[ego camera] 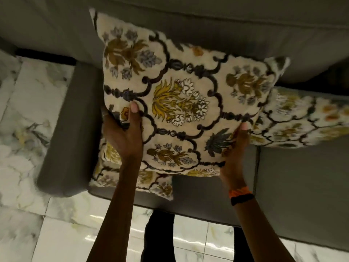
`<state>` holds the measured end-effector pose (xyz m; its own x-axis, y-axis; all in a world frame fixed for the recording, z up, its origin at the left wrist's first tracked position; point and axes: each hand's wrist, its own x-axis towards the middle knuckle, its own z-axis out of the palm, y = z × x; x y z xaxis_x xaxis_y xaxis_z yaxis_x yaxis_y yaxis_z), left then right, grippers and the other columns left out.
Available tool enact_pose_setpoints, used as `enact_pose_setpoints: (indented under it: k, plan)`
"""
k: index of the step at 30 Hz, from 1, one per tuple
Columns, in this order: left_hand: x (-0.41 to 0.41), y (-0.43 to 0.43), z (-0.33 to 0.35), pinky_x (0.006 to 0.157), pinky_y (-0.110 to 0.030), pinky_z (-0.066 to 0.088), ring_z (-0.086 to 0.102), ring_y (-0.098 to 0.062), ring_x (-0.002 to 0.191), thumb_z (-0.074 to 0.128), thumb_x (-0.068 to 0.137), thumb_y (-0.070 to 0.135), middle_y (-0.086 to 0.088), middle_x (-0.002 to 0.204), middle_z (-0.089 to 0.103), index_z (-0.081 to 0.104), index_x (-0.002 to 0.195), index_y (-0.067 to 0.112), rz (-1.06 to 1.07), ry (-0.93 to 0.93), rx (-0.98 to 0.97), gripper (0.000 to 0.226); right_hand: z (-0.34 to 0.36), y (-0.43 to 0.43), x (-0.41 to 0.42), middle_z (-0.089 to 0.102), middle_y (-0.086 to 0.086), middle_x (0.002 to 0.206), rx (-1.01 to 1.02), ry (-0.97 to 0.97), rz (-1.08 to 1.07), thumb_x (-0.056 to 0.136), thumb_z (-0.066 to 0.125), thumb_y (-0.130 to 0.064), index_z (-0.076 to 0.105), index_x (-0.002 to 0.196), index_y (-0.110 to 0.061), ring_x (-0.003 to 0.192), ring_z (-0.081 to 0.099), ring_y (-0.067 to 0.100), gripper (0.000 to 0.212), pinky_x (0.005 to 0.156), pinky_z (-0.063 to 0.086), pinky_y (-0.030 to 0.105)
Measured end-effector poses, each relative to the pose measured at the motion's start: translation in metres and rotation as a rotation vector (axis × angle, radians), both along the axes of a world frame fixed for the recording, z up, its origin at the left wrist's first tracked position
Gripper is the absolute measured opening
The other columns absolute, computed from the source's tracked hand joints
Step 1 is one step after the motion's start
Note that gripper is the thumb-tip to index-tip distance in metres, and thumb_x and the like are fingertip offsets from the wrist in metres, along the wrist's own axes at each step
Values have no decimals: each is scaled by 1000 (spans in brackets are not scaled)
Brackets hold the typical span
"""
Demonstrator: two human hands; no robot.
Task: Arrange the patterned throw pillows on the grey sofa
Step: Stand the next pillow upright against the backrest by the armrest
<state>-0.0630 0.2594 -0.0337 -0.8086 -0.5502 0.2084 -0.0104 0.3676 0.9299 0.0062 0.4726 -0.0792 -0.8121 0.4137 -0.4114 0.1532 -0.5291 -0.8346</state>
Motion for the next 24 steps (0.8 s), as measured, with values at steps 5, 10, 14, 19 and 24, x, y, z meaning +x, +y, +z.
enact_pose_setpoints:
  k: [5, 10, 14, 19, 24]
  plan:
    - [-1, 177, 31, 96, -12, 49, 55, 19, 115, 58, 91, 63, 40, 120, 57, 52, 133, 20, -265, 197, 20, 61, 31, 171, 22, 54, 13, 158, 16, 138, -203, 113, 24, -46, 42, 159, -14, 147, 50, 35, 60, 122, 38, 57]
    - [32, 381, 52, 109, -34, 47, 54, 0, 126, 55, 88, 73, 20, 133, 57, 41, 129, 42, -621, 216, -134, 54, 29, 364, 81, 60, 4, 154, 68, 56, -418, 111, 25, -52, 41, 161, -21, 138, 60, 25, 61, 119, 45, 48]
    - [64, 549, 53, 100, -56, 49, 60, -31, 118, 56, 81, 81, -16, 126, 64, 55, 129, 13, -840, 173, -394, 83, 7, 510, 138, 67, 1, 146, -1, -27, -530, 106, 28, -63, 48, 157, -23, 126, 68, 23, 68, 108, 53, 41]
    - [100, 736, 37, 101, -56, 45, 55, -38, 121, 60, 81, 73, -20, 131, 61, 51, 138, 5, -1071, 233, -649, 89, -39, 656, 185, 75, -10, 116, -87, -86, -747, 111, 27, -56, 61, 141, -23, 109, 70, 13, 56, 107, 51, 38]
    - [125, 871, 5, 102, -54, 37, 53, -39, 122, 52, 83, 75, -21, 134, 59, 47, 142, 8, -1173, 275, -852, 90, -100, 756, 208, 75, 0, 131, -190, -188, -797, 94, 45, -72, 65, 141, -20, 120, 70, 21, 73, 110, 50, 46]
